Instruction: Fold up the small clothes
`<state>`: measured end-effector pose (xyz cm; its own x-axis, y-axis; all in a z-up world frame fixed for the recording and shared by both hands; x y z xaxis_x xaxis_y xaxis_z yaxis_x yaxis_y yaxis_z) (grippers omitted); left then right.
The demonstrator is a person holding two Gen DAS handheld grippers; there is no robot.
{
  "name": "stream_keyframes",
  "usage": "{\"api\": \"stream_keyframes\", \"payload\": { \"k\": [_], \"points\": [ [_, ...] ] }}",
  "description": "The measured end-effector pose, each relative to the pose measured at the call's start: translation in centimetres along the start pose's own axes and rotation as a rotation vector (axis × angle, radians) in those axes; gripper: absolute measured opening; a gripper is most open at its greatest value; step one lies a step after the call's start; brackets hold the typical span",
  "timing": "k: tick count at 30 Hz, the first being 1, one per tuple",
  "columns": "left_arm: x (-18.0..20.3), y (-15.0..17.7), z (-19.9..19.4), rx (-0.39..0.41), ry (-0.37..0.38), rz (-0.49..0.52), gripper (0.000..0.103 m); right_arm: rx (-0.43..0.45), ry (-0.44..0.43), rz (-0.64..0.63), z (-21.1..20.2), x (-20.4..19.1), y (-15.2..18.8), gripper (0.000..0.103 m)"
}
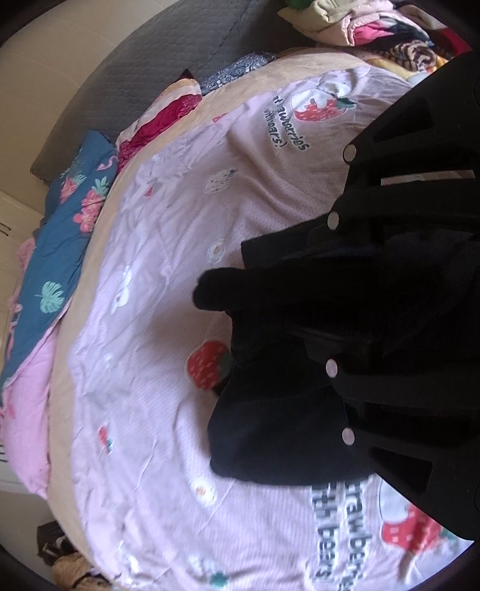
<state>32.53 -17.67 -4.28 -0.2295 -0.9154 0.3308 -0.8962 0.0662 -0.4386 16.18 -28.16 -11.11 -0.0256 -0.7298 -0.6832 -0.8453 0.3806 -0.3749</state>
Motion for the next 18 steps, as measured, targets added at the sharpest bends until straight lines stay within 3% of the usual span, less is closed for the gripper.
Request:
{"api": "stream_keyframes", "payload": {
  "k": [3, 6, 7, 9, 11, 13, 16, 18],
  "points": [
    [0.8, -0.2, 0.8, -0.003, 0.045, -0.007, 0.052, -0.014, -0.02, 0.099, 0.0, 1.6, 0.0, 0.01],
    [1.2, -0.2, -0.1, 0.023, 0.084, 0.005, 0.053, -0.003, -0.002, 0.111, -0.5, 2.0, -0.1, 0.013],
    [0.9, -0.2, -0.7, 0.044, 0.079, 0.007, 0.053, 0.001, 0.0, 0.111, -0.7, 1.9, -0.1, 0.022],
    [-0.4, 0.1, -2.3, 0.089, 0.047, 0.008, 0.053, 0.014, 0.008, 0.088, -1.4, 1.6, -0.5, 0.03],
    [-2.5, 0.8, -3.5, 0.125, -0.033, 0.02, 0.054, 0.058, 0.007, 0.035, -2.9, 0.8, -1.6, 0.048],
    [-4.4, 1.7, -3.9, 0.135, -0.109, 0.034, 0.054, 0.092, 0.012, -0.04, -4.2, -0.2, -3.3, 0.079],
    [-6.6, 3.3, -3.6, 0.128, -0.174, 0.046, 0.054, 0.085, 0.011, -0.118, -4.3, -1.4, -5.6, 0.08],
    [-7.3, 4.5, -2.6, 0.1, -0.185, 0.051, 0.054, 0.074, -0.026, -0.091, -3.7, -1.5, -7.4, 0.08]
  ]
}}
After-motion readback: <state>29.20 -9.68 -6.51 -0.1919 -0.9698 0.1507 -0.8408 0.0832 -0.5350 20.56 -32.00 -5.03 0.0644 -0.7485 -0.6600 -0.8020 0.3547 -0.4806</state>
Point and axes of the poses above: each gripper's, at about its wrist camera, not at the fingertips, and z roughly the way its jaws point, x to its right, y to its underside, the point moved 9 cm from there along z, roughly the way its jaws point, and after that the axes turned 7 degrees about -x, right-handed, at the moved point
